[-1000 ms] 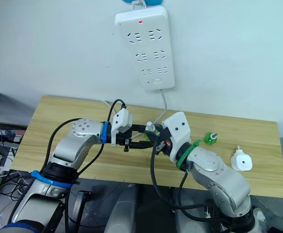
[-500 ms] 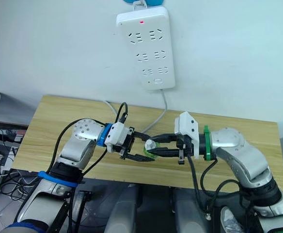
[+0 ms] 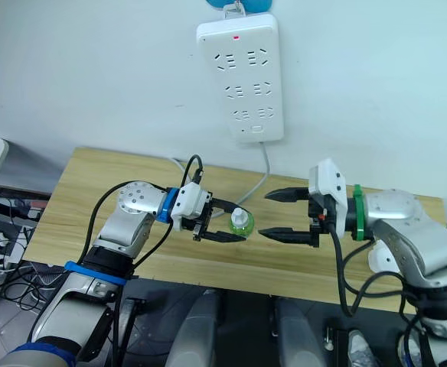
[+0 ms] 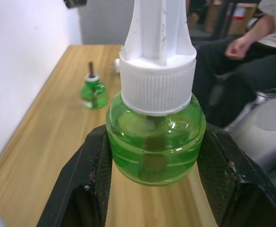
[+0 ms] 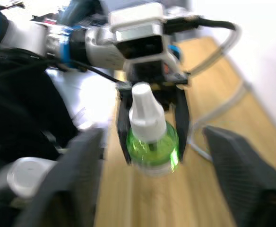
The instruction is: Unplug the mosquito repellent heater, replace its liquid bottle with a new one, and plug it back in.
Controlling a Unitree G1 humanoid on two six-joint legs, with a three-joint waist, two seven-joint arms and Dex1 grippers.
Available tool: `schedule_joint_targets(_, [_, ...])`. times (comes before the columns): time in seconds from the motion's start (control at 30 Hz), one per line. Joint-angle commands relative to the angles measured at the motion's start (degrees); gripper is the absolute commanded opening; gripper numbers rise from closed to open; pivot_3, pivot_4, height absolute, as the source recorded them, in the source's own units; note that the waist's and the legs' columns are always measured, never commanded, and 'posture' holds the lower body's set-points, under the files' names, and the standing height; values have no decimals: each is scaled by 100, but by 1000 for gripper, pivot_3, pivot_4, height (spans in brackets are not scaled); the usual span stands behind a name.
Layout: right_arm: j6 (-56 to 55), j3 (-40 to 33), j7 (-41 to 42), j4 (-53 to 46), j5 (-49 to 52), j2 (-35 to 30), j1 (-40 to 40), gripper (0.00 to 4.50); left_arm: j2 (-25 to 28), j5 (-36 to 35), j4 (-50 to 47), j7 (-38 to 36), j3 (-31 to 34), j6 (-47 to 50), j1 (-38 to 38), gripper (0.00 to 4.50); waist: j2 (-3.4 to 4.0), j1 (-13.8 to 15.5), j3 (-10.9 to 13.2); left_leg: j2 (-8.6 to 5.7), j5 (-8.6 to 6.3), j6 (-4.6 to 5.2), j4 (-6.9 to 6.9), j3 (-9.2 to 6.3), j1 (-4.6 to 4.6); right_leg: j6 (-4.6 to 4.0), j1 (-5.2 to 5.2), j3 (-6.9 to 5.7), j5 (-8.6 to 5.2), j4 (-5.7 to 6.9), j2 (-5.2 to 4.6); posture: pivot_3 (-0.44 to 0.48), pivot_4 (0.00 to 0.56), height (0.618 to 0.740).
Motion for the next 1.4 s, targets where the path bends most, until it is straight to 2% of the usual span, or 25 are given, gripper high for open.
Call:
schedule_joint_targets(0.03, [294, -355, -1097, -1182, 173, 302, 667, 4450, -104, -33, -266, 352, 107, 202, 68, 2200, -2, -6, -8, 1, 0, 0, 5, 0, -1, 0, 0, -7, 0, 4, 0, 34, 325, 740])
schedule_joint_targets(0.17, [662, 353, -3403, -2181, -768, 1578, 1160, 4450, -219, 20, -517, 893, 86, 661, 166, 2200, 1, -67, -16, 1, 0, -1, 39, -17, -8, 0, -10, -10, 0, 50, 0, 24, 329, 740])
schedule_joint_targets(0.3, [688, 1171, -4529, -2331, -1600, 2333, 1256, 4450, -253, 29, -666, 1090, 49, 884, 229, 2200, 2, -176, -20, 1, 36, -18, 47, -25, -6, 2, -17, -4, -1, 70, 0, 15, 333, 740])
schedule_joint_targets(0.43, [614, 1787, -5172, -2278, -2175, 2794, 1413, 4450, -242, 11, -677, 1088, 21, 944, 235, 2200, 4, -213, -48, 4, 58, -23, 38, -34, 1, 3, -19, -8, -1, 74, 3, 5, 328, 740])
schedule_joint_targets(0.73, [537, 1955, -5377, -2152, -2468, 3178, 1543, 4450, -296, 56, -422, 1029, 10, 779, 119, 2200, 4, -256, -78, 2, 58, -22, 35, -40, -5, -18, -19, -17, 10, 72, 3, -2, 336, 740])
schedule_joint_targets(0.87, [484, 2008, -5306, -2133, -2478, 3204, 1698, 3178, -289, 56, -432, 1009, 11, 763, 149, 2200, 3, -282, -79, 2, 58, -22, 34, -41, -5, -19, -19, -17, 10, 72, 3, 0, 340, 740])
schedule_joint_targets(1.03, [509, 2117, -5230, -2088, -2425, 3296, 1716, 1263, -279, 76, -413, 998, 11, 750, 154, 2200, 3, -302, -79, 2, 58, -21, 35, -41, -4, -19, -19, -18, 11, 75, 3, 5, 344, 740])
schedule_joint_targets(1.07, [519, 2134, -5221, -2086, -2414, 3311, 1720, 1044, -278, 78, -414, 998, 14, 754, 153, 2200, 3, -302, -79, 2, 58, -21, 35, -42, -4, -19, -19, -18, 11, 75, 3, 6, 345, 740])
schedule_joint_targets(1.3, [497, 2089, -5163, -2071, -2384, 3372, 1639, 1049, -256, 31, -518, 969, 14, 817, 200, 2200, 3, -301, -79, 2, 58, -21, 35, -43, -5, -19, -18, -18, 11, 76, 3, 11, 348, 740])
schedule_joint_targets(1.4, [421, 1952, -4506, -2000, -2112, 3001, 1381, 1049, -167, -110, -637, 661, -43, 886, 279, 2200, 3, -305, -79, 3, 58, -21, 35, -43, -5, -19, -18, -18, 11, 75, 3, 9, 351, 740])
